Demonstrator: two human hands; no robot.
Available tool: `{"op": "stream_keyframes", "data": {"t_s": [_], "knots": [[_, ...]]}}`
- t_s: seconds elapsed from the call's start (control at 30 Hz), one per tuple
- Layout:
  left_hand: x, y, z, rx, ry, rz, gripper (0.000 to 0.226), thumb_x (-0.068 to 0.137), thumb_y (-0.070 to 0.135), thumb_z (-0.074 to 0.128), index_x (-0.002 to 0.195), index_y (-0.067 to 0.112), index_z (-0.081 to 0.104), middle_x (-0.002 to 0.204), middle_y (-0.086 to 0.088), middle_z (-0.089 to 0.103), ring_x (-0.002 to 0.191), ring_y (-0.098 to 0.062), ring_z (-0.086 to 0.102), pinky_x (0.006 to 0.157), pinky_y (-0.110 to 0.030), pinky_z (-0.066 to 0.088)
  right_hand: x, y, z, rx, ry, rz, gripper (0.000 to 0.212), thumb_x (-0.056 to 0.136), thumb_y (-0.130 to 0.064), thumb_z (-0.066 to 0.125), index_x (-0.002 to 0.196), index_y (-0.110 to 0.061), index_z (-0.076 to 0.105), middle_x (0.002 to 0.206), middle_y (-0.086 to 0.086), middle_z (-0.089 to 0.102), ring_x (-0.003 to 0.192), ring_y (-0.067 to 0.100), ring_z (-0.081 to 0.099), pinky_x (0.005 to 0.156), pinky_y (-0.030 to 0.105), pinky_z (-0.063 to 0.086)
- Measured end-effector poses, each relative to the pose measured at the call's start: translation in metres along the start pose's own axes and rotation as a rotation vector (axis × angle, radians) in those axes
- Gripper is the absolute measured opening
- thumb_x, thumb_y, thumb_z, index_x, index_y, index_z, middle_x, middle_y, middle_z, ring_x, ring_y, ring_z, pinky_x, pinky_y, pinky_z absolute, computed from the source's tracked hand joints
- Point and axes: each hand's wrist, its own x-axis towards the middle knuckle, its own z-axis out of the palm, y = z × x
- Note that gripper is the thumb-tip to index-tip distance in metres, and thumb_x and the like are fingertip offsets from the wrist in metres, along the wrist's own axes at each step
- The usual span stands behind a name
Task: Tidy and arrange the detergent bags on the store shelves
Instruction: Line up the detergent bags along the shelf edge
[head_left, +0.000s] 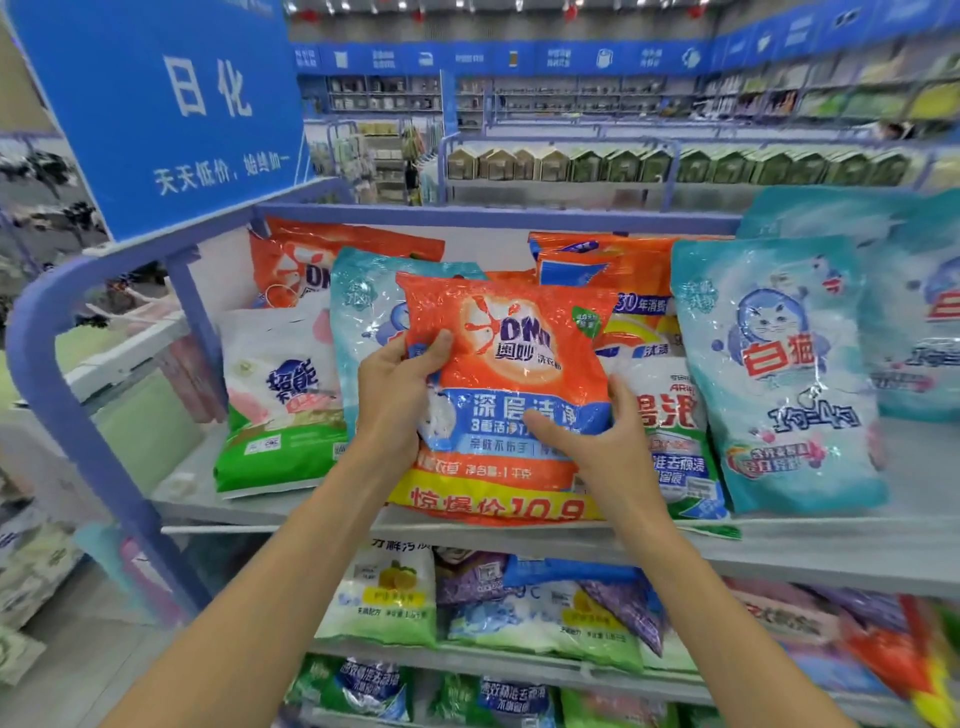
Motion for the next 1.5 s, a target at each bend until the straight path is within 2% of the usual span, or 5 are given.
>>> {"op": "stream_keyframes", "data": {"t_s": [0.13, 0.63, 0.8, 1.33, 1.5], "knots": [[-0.017, 0.016, 0.02, -0.086, -0.064, 0.022, 0.011, 0.09, 0.017, 0.074, 0.099, 0.009, 0.073, 0.089, -0.01, 0.08, 0.075, -0.026, 0.077, 0.067, -0.037, 0.062, -0.001, -0.011, -0.026, 0.171, -0.117, 0.021, 0.073, 0.065, -0.032, 0.093, 0.129, -0.027, 0.059, 0.117, -0.001, 0.075, 0.099, 0.023, 0.076, 0.083, 0.048, 0.063], [-0.082, -0.028, 0.256, -0.127, -0.207, 0.086, 0.008, 0.085, 0.014, 0.08, 0.092, 0.012, 0.078, 0.097, -0.014, 0.079, 0.092, -0.039, 0.075, 0.081, -0.051, 0.062, 0.0, -0.02, -0.27, 0.195, 0.217, -0.15, 0.077, 0.056, -0.007, 0.097, 0.123, -0.019, 0.06, 0.106, 0.002, 0.078, 0.095, 0.025, 0.077, 0.076, 0.048, 0.064], [-0.096, -0.065, 0.341, -0.1, -0.194, 0.06, 0.006, 0.088, 0.012, 0.077, 0.094, 0.01, 0.076, 0.086, -0.005, 0.08, 0.077, -0.02, 0.077, 0.068, -0.033, 0.063, 0.018, -0.012, -0.363, 0.136, 0.271, -0.152, 0.074, 0.057, -0.002, 0.096, 0.12, -0.02, 0.061, 0.097, -0.003, 0.078, 0.085, 0.017, 0.077, 0.067, 0.039, 0.064], [-0.078, -0.16, 0.439, 0.207, -0.313, -0.109, 0.023, 0.099, -0.003, 0.056, 0.102, 0.017, 0.067, 0.104, -0.007, 0.078, 0.098, -0.027, 0.075, 0.087, -0.042, 0.061, 0.094, 0.062, -0.457, -0.095, 0.517, 0.055, 0.058, 0.07, -0.016, 0.087, 0.117, -0.031, 0.057, 0.101, -0.01, 0.07, 0.091, 0.022, 0.071, 0.087, 0.053, 0.058], [-0.087, -0.159, 0.429, 0.276, -0.39, -0.075, 0.041, 0.098, -0.008, 0.055, 0.132, 0.015, 0.057, 0.104, 0.009, 0.072, 0.086, -0.003, 0.073, 0.069, -0.023, 0.06, 0.094, 0.061, -0.452, -0.249, 0.528, 0.071, 0.058, 0.067, -0.031, 0.083, 0.114, -0.034, 0.051, 0.105, -0.007, 0.069, 0.096, 0.029, 0.069, 0.091, 0.055, 0.055]]}}
